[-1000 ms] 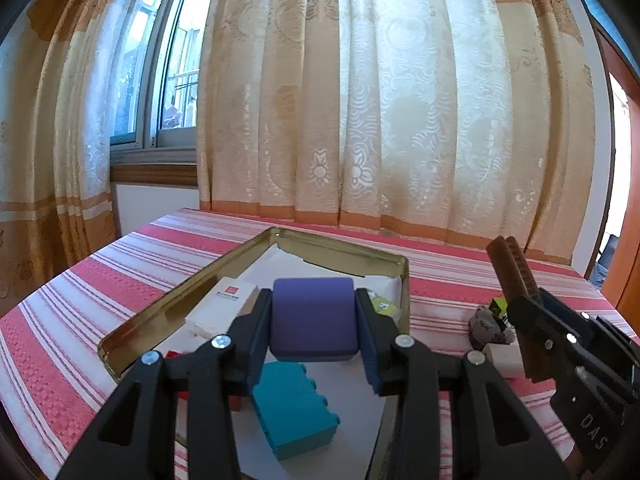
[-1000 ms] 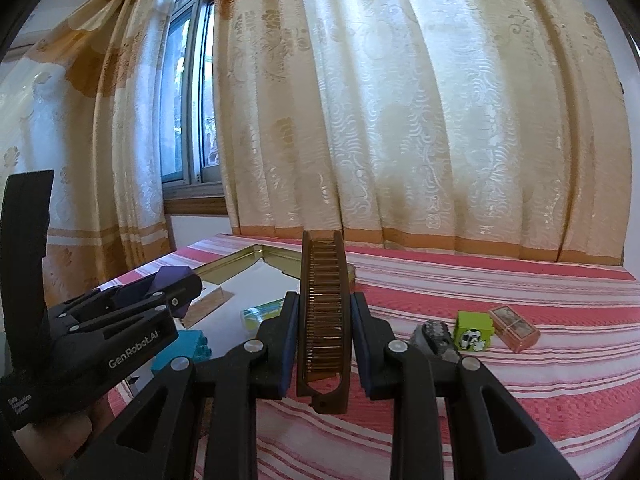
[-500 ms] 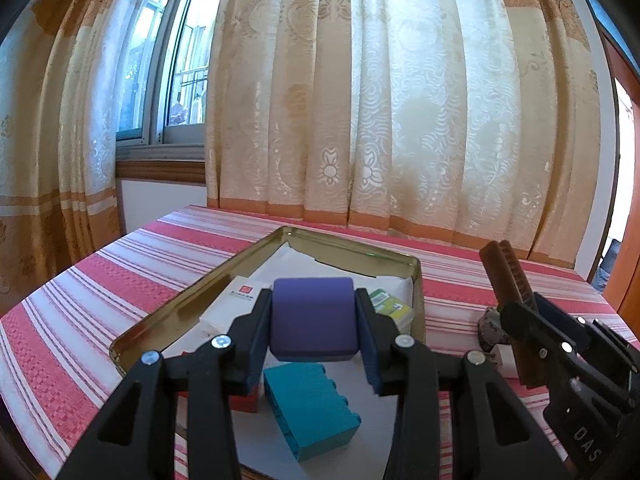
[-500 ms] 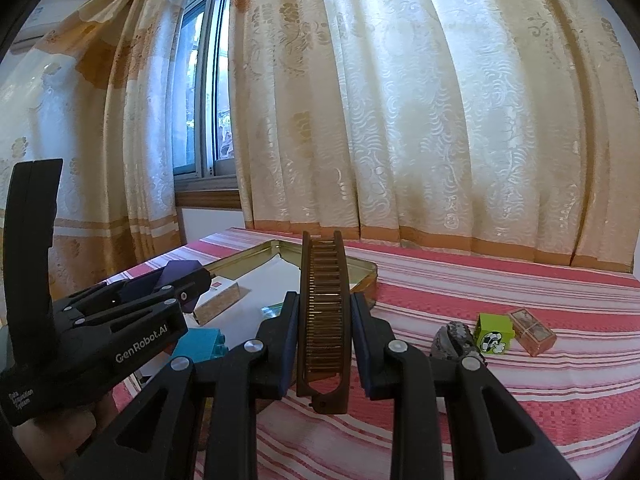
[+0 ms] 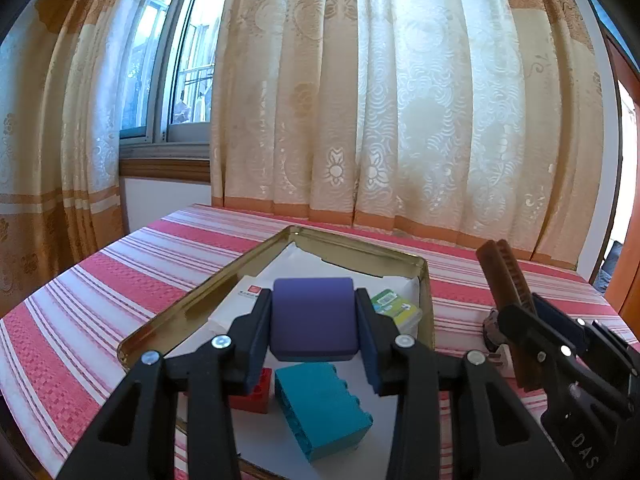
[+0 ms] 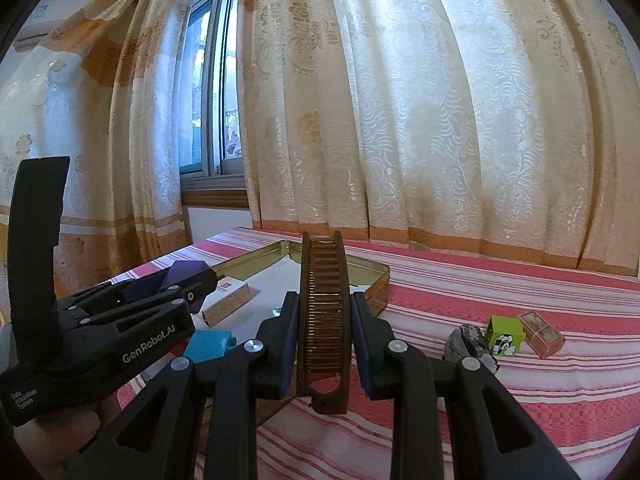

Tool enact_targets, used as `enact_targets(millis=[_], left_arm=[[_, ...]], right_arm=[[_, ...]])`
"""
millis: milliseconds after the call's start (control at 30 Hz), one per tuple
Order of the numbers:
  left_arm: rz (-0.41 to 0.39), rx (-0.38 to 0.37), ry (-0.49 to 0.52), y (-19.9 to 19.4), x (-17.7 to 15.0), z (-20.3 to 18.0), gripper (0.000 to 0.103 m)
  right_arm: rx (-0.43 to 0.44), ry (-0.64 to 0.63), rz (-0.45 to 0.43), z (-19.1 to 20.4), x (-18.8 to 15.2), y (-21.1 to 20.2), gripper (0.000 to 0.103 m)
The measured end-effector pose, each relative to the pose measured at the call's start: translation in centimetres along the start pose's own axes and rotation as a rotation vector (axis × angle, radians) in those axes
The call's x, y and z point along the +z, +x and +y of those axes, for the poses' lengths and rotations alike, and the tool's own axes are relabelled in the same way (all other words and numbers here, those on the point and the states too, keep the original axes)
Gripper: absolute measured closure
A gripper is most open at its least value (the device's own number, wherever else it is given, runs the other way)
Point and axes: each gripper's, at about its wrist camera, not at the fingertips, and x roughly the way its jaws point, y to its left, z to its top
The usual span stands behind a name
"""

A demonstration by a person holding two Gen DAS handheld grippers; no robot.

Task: Organize rigid objects
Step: 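Carry the purple block over the tray with the left tool while the right tool carries the comb, then lower the purple block into the tray with the left tool while the right tool lowers the comb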

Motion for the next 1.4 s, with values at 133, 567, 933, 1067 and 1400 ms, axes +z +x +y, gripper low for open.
enact_targets(millis=[133,567,933,1067,1400], left_arm=[[0.004,-0.002,0.0,0.0,0.0,0.2,0.064],[0.014,0.025,0.002,0.1,0.1,1.2,0.064],[0.043,0.046,-0.008,1.1,0.4,2.7,0.064],[0.057,0.067,0.003,1.5,0.4,2.9,0.064],[0.103,0.083,0.018,2.3,0.4,3.4,0.064]], right_arm=[[0.006,-0.006,0.002,0.4,0.0,0.1,0.075],[0.025,-0.013,0.011,1.1,0.0,0.6,0.075],[0.046,-0.03,0.032,2.3,0.2,1.7,0.075],[0.052,-0.035,0.037,2.5,0.3,2.1,0.075],[0.065,-0.057,0.055,3.2,0.3,2.8,0.075]])
